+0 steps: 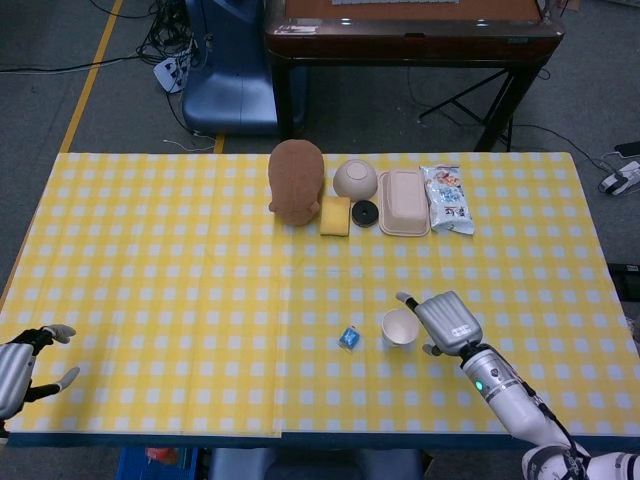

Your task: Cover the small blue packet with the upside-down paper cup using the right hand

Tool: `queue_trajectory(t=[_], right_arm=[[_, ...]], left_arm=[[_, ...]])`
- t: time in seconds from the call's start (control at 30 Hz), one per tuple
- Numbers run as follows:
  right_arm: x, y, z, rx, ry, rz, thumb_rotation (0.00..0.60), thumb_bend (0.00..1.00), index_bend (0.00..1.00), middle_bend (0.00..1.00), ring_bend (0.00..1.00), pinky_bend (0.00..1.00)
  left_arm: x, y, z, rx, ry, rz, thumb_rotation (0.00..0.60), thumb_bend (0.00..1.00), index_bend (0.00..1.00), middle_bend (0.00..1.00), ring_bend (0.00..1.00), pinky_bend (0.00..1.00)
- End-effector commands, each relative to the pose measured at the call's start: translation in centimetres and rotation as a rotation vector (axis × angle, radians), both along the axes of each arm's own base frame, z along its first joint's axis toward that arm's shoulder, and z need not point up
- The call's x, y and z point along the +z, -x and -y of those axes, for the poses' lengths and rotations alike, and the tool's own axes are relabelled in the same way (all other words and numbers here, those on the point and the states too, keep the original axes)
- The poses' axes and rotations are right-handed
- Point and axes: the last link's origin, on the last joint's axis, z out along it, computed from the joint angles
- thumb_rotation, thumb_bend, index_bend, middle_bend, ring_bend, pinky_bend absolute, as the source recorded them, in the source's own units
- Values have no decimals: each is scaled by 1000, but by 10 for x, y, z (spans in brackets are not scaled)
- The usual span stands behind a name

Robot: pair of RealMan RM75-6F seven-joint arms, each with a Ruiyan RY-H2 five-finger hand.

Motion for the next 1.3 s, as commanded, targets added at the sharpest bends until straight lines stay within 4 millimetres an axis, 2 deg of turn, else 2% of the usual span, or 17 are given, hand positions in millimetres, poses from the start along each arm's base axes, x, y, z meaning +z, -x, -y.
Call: queue_trajectory(t=[0.03, 0.3, 0.4, 0.57, 0.77, 0.87, 1.03, 1.3], right_arm=[[-9, -5, 1, 3, -20, -4, 600, 0, 161, 1000, 972, 933], [-25, -17, 4, 16, -57, -6, 600, 0, 164, 1000, 972, 933], [-28, -20, 6, 19, -52, -3, 600, 8, 200, 1000, 973, 933], [-31, -24, 9, 26, -37, 17, 600, 49, 312, 1000, 992, 953], [-34, -25, 13, 30, -27, 33, 600, 83, 504, 1000, 1000, 994], [-34, -24, 14, 24, -21, 66, 600, 98, 551, 1000, 1000, 1000], [-22, -14, 15, -30, -8, 198, 600, 116, 571, 1000, 1000, 1000], [-5, 22, 20, -202, -37, 528, 600, 116, 573, 1000, 1000, 1000]], left_arm=[[1, 0, 0, 1, -3, 1, 600, 220, 446, 439, 409, 595], [3, 0, 1, -1, -6, 9, 600, 220, 446, 439, 409, 595], [5, 0, 1, -2, -9, 12, 600, 220, 446, 439, 409, 595], [6, 1, 2, -4, -13, 16, 600, 220, 446, 439, 409, 595], [7, 1, 2, -5, -15, 18, 600, 220, 446, 439, 409, 595], [7, 1, 2, -5, -15, 18, 600, 220, 446, 439, 409, 595], [8, 1, 2, -3, -15, 18, 600, 220, 446, 439, 409, 595], [5, 1, 2, -2, -7, 10, 600, 220, 446, 439, 409, 595]])
